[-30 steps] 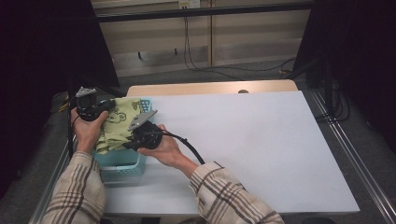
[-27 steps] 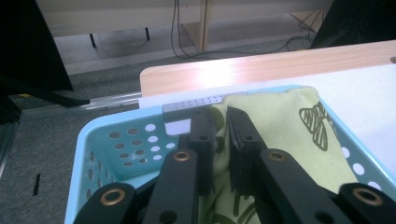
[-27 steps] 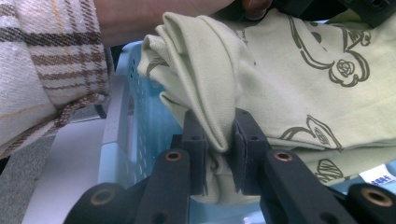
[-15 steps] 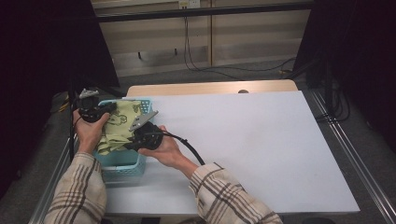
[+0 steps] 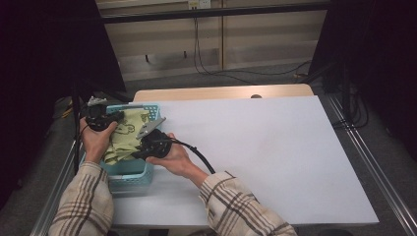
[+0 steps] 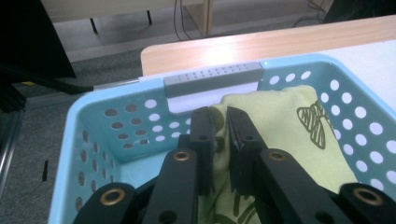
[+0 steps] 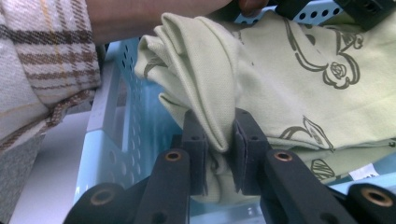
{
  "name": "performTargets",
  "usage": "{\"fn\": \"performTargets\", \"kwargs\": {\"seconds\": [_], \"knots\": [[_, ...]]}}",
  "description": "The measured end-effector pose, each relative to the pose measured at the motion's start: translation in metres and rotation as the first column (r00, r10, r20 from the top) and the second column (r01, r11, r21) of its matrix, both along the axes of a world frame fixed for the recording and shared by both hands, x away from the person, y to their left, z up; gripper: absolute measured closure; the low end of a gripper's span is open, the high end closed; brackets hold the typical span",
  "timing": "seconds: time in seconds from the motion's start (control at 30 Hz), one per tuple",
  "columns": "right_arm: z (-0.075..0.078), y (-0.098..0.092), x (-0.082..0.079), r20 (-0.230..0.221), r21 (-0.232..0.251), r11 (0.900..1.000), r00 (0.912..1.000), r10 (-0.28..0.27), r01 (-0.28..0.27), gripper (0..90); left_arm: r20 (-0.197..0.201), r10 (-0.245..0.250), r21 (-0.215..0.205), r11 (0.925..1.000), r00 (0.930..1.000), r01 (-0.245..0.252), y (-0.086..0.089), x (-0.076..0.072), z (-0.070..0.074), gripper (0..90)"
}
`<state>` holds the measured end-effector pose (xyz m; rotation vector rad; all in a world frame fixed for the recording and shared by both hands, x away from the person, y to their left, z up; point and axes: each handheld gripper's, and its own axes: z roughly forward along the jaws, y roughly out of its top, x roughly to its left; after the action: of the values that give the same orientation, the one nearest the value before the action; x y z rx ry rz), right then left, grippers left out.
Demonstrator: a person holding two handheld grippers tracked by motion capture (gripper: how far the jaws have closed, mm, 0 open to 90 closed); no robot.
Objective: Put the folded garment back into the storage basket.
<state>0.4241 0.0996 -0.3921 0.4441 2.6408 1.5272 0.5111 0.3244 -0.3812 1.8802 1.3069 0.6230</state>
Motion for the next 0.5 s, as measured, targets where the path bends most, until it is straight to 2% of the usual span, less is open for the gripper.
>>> {"fn": "performTargets", "kwargs": {"seconds": [0.07,0.1,0.13,0.3,0.33,0.4,0.5], "knots": [[-0.0018,0.0004,0.0009,0.001,-0.006,1.000,1.0000,0.003,-0.003,77.1,-0.003,-0.003,0.006,1.0000,1.0000,0.003,-0.0001,0.0005,-0.0015,81.9],[-0.0023,0.0005,0.0011,-0.002,-0.007,1.000,1.0000,0.000,0.000,77.1,0.009,-0.003,0.013,0.9999,1.0000,0.002,0.0004,0.0010,-0.0021,82.0],[-0.0028,0.0005,0.0018,-0.001,-0.009,1.000,1.0000,0.001,-0.001,77.1,-0.008,-0.004,0.008,1.0000,1.0000,0.004,0.0002,0.0007,-0.0027,82.0],[-0.0048,0.0016,0.0028,0.003,-0.010,1.000,1.0000,0.009,-0.009,77.0,-0.019,0.000,0.008,1.0000,0.9998,0.000,0.0009,0.0002,-0.0046,81.8],[-0.0057,0.0022,0.0024,0.002,-0.015,1.000,0.9999,0.014,-0.014,77.0,-0.008,-0.006,0.020,0.9998,0.9999,0.007,0.0012,0.0005,-0.0048,81.8],[-0.0073,0.0031,0.0021,0.003,-0.024,1.000,0.9998,0.020,-0.020,76.9,-0.021,-0.005,0.023,0.9997,0.9998,0.006,0.0007,-0.0003,-0.0060,81.8],[-0.0089,0.0043,0.0020,-0.002,-0.026,0.999,0.9997,0.024,-0.024,76.9,-0.017,-0.001,0.030,0.9995,0.9999,0.002,0.0015,0.0002,-0.0094,81.8]]}}
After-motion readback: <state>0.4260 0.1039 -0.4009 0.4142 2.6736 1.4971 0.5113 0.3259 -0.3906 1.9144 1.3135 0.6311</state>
